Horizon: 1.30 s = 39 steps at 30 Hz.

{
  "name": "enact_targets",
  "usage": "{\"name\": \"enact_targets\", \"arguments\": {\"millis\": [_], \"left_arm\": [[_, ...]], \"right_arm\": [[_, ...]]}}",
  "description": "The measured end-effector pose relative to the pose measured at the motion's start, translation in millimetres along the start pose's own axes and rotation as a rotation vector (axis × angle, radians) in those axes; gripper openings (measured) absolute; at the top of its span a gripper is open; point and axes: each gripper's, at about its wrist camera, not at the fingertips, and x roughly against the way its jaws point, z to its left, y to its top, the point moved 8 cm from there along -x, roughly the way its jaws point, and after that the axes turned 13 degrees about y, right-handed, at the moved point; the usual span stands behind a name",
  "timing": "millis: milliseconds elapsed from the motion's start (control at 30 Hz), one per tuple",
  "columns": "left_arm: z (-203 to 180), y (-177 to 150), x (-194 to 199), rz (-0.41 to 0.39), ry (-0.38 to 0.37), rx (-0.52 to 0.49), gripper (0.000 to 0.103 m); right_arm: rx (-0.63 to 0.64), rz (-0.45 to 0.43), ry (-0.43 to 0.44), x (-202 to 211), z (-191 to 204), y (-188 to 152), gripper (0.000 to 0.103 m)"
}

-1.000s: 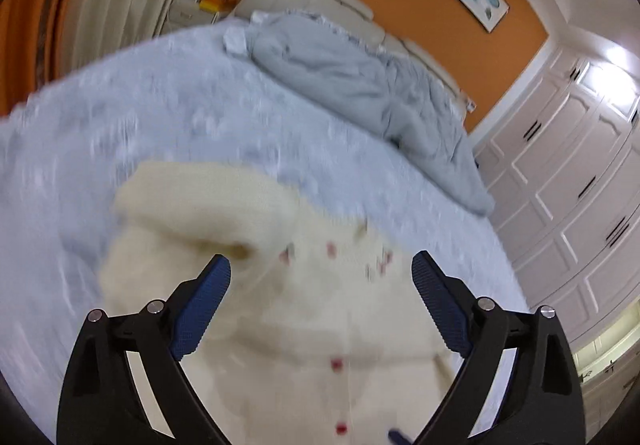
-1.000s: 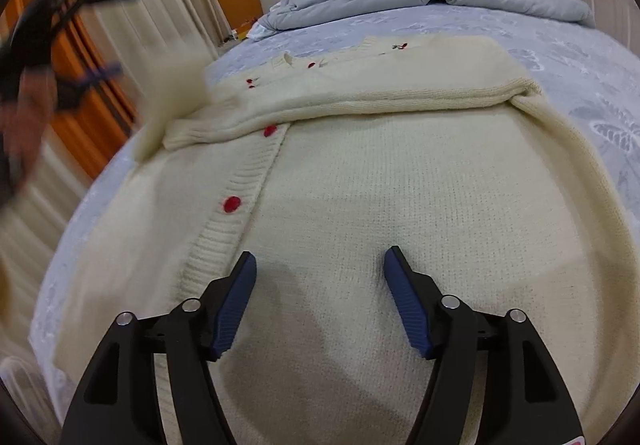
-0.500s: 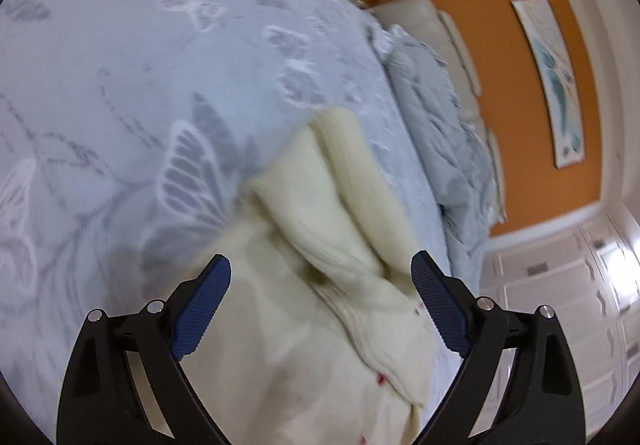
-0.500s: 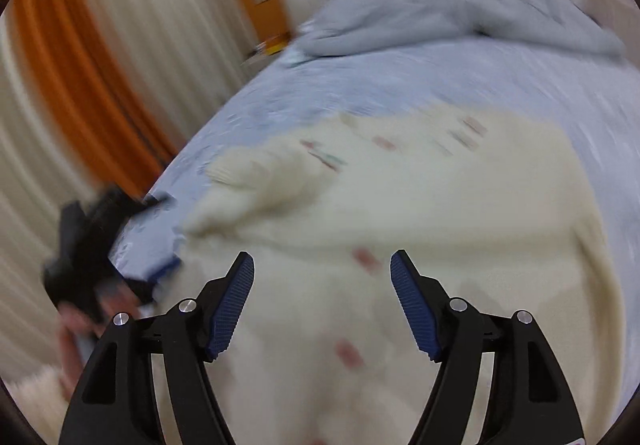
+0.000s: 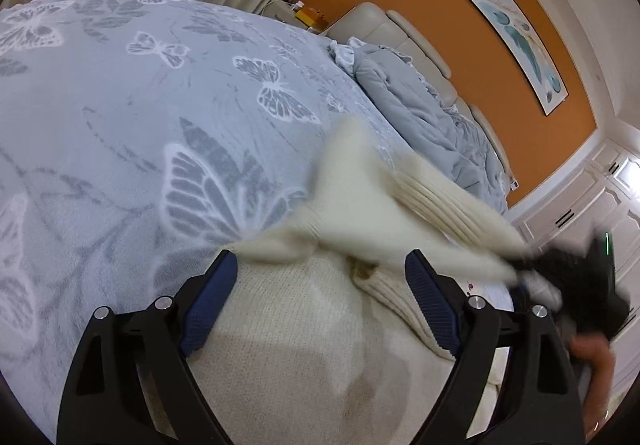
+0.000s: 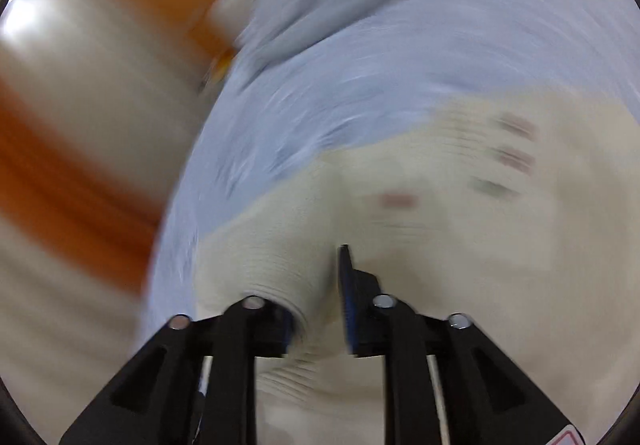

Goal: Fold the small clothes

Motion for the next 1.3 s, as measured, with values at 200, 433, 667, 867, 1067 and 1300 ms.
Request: {"name": "enact_targets", "arguments": {"millis": [200,433,667,867,1067,1300], "left_arm": [[-0.7,2.2,-4.6,0.014,0.005,-0.003,0.087],[-19.8,2.1,7.5,0.178,-0.062,0.220,0.096],[-26.3,0.3,-33.0,0.315,-0.002,0.433,0.064],[-17.8,45.0,-17.0,0.165,-0.054,0.369,0.011],[26.5,10.0,-29.4,0.218,-0.052,0.300,0.015],[31.0,4.3,-19.3,0.087,-0.092,0.185,0.015]], "right_arm": [[0.070,0.017,-0.052,33.0,-39.9,-34.8,0.056],[0.075,-0.026,-0.100,37.9,-29.8,3.1,0.069],[-0.086,-0.033,-0.139,37.5,-61.8,29.6,0.075],[0.069,-0.193,0.213,87.9,-5.5,58.3,0.002],[-0.040,-0.070,-0.017,94.5,-75.9,23.3,0.010],[0.072,-0.097,-0.102,63.0,-52.1,54.7,0.088]]}}
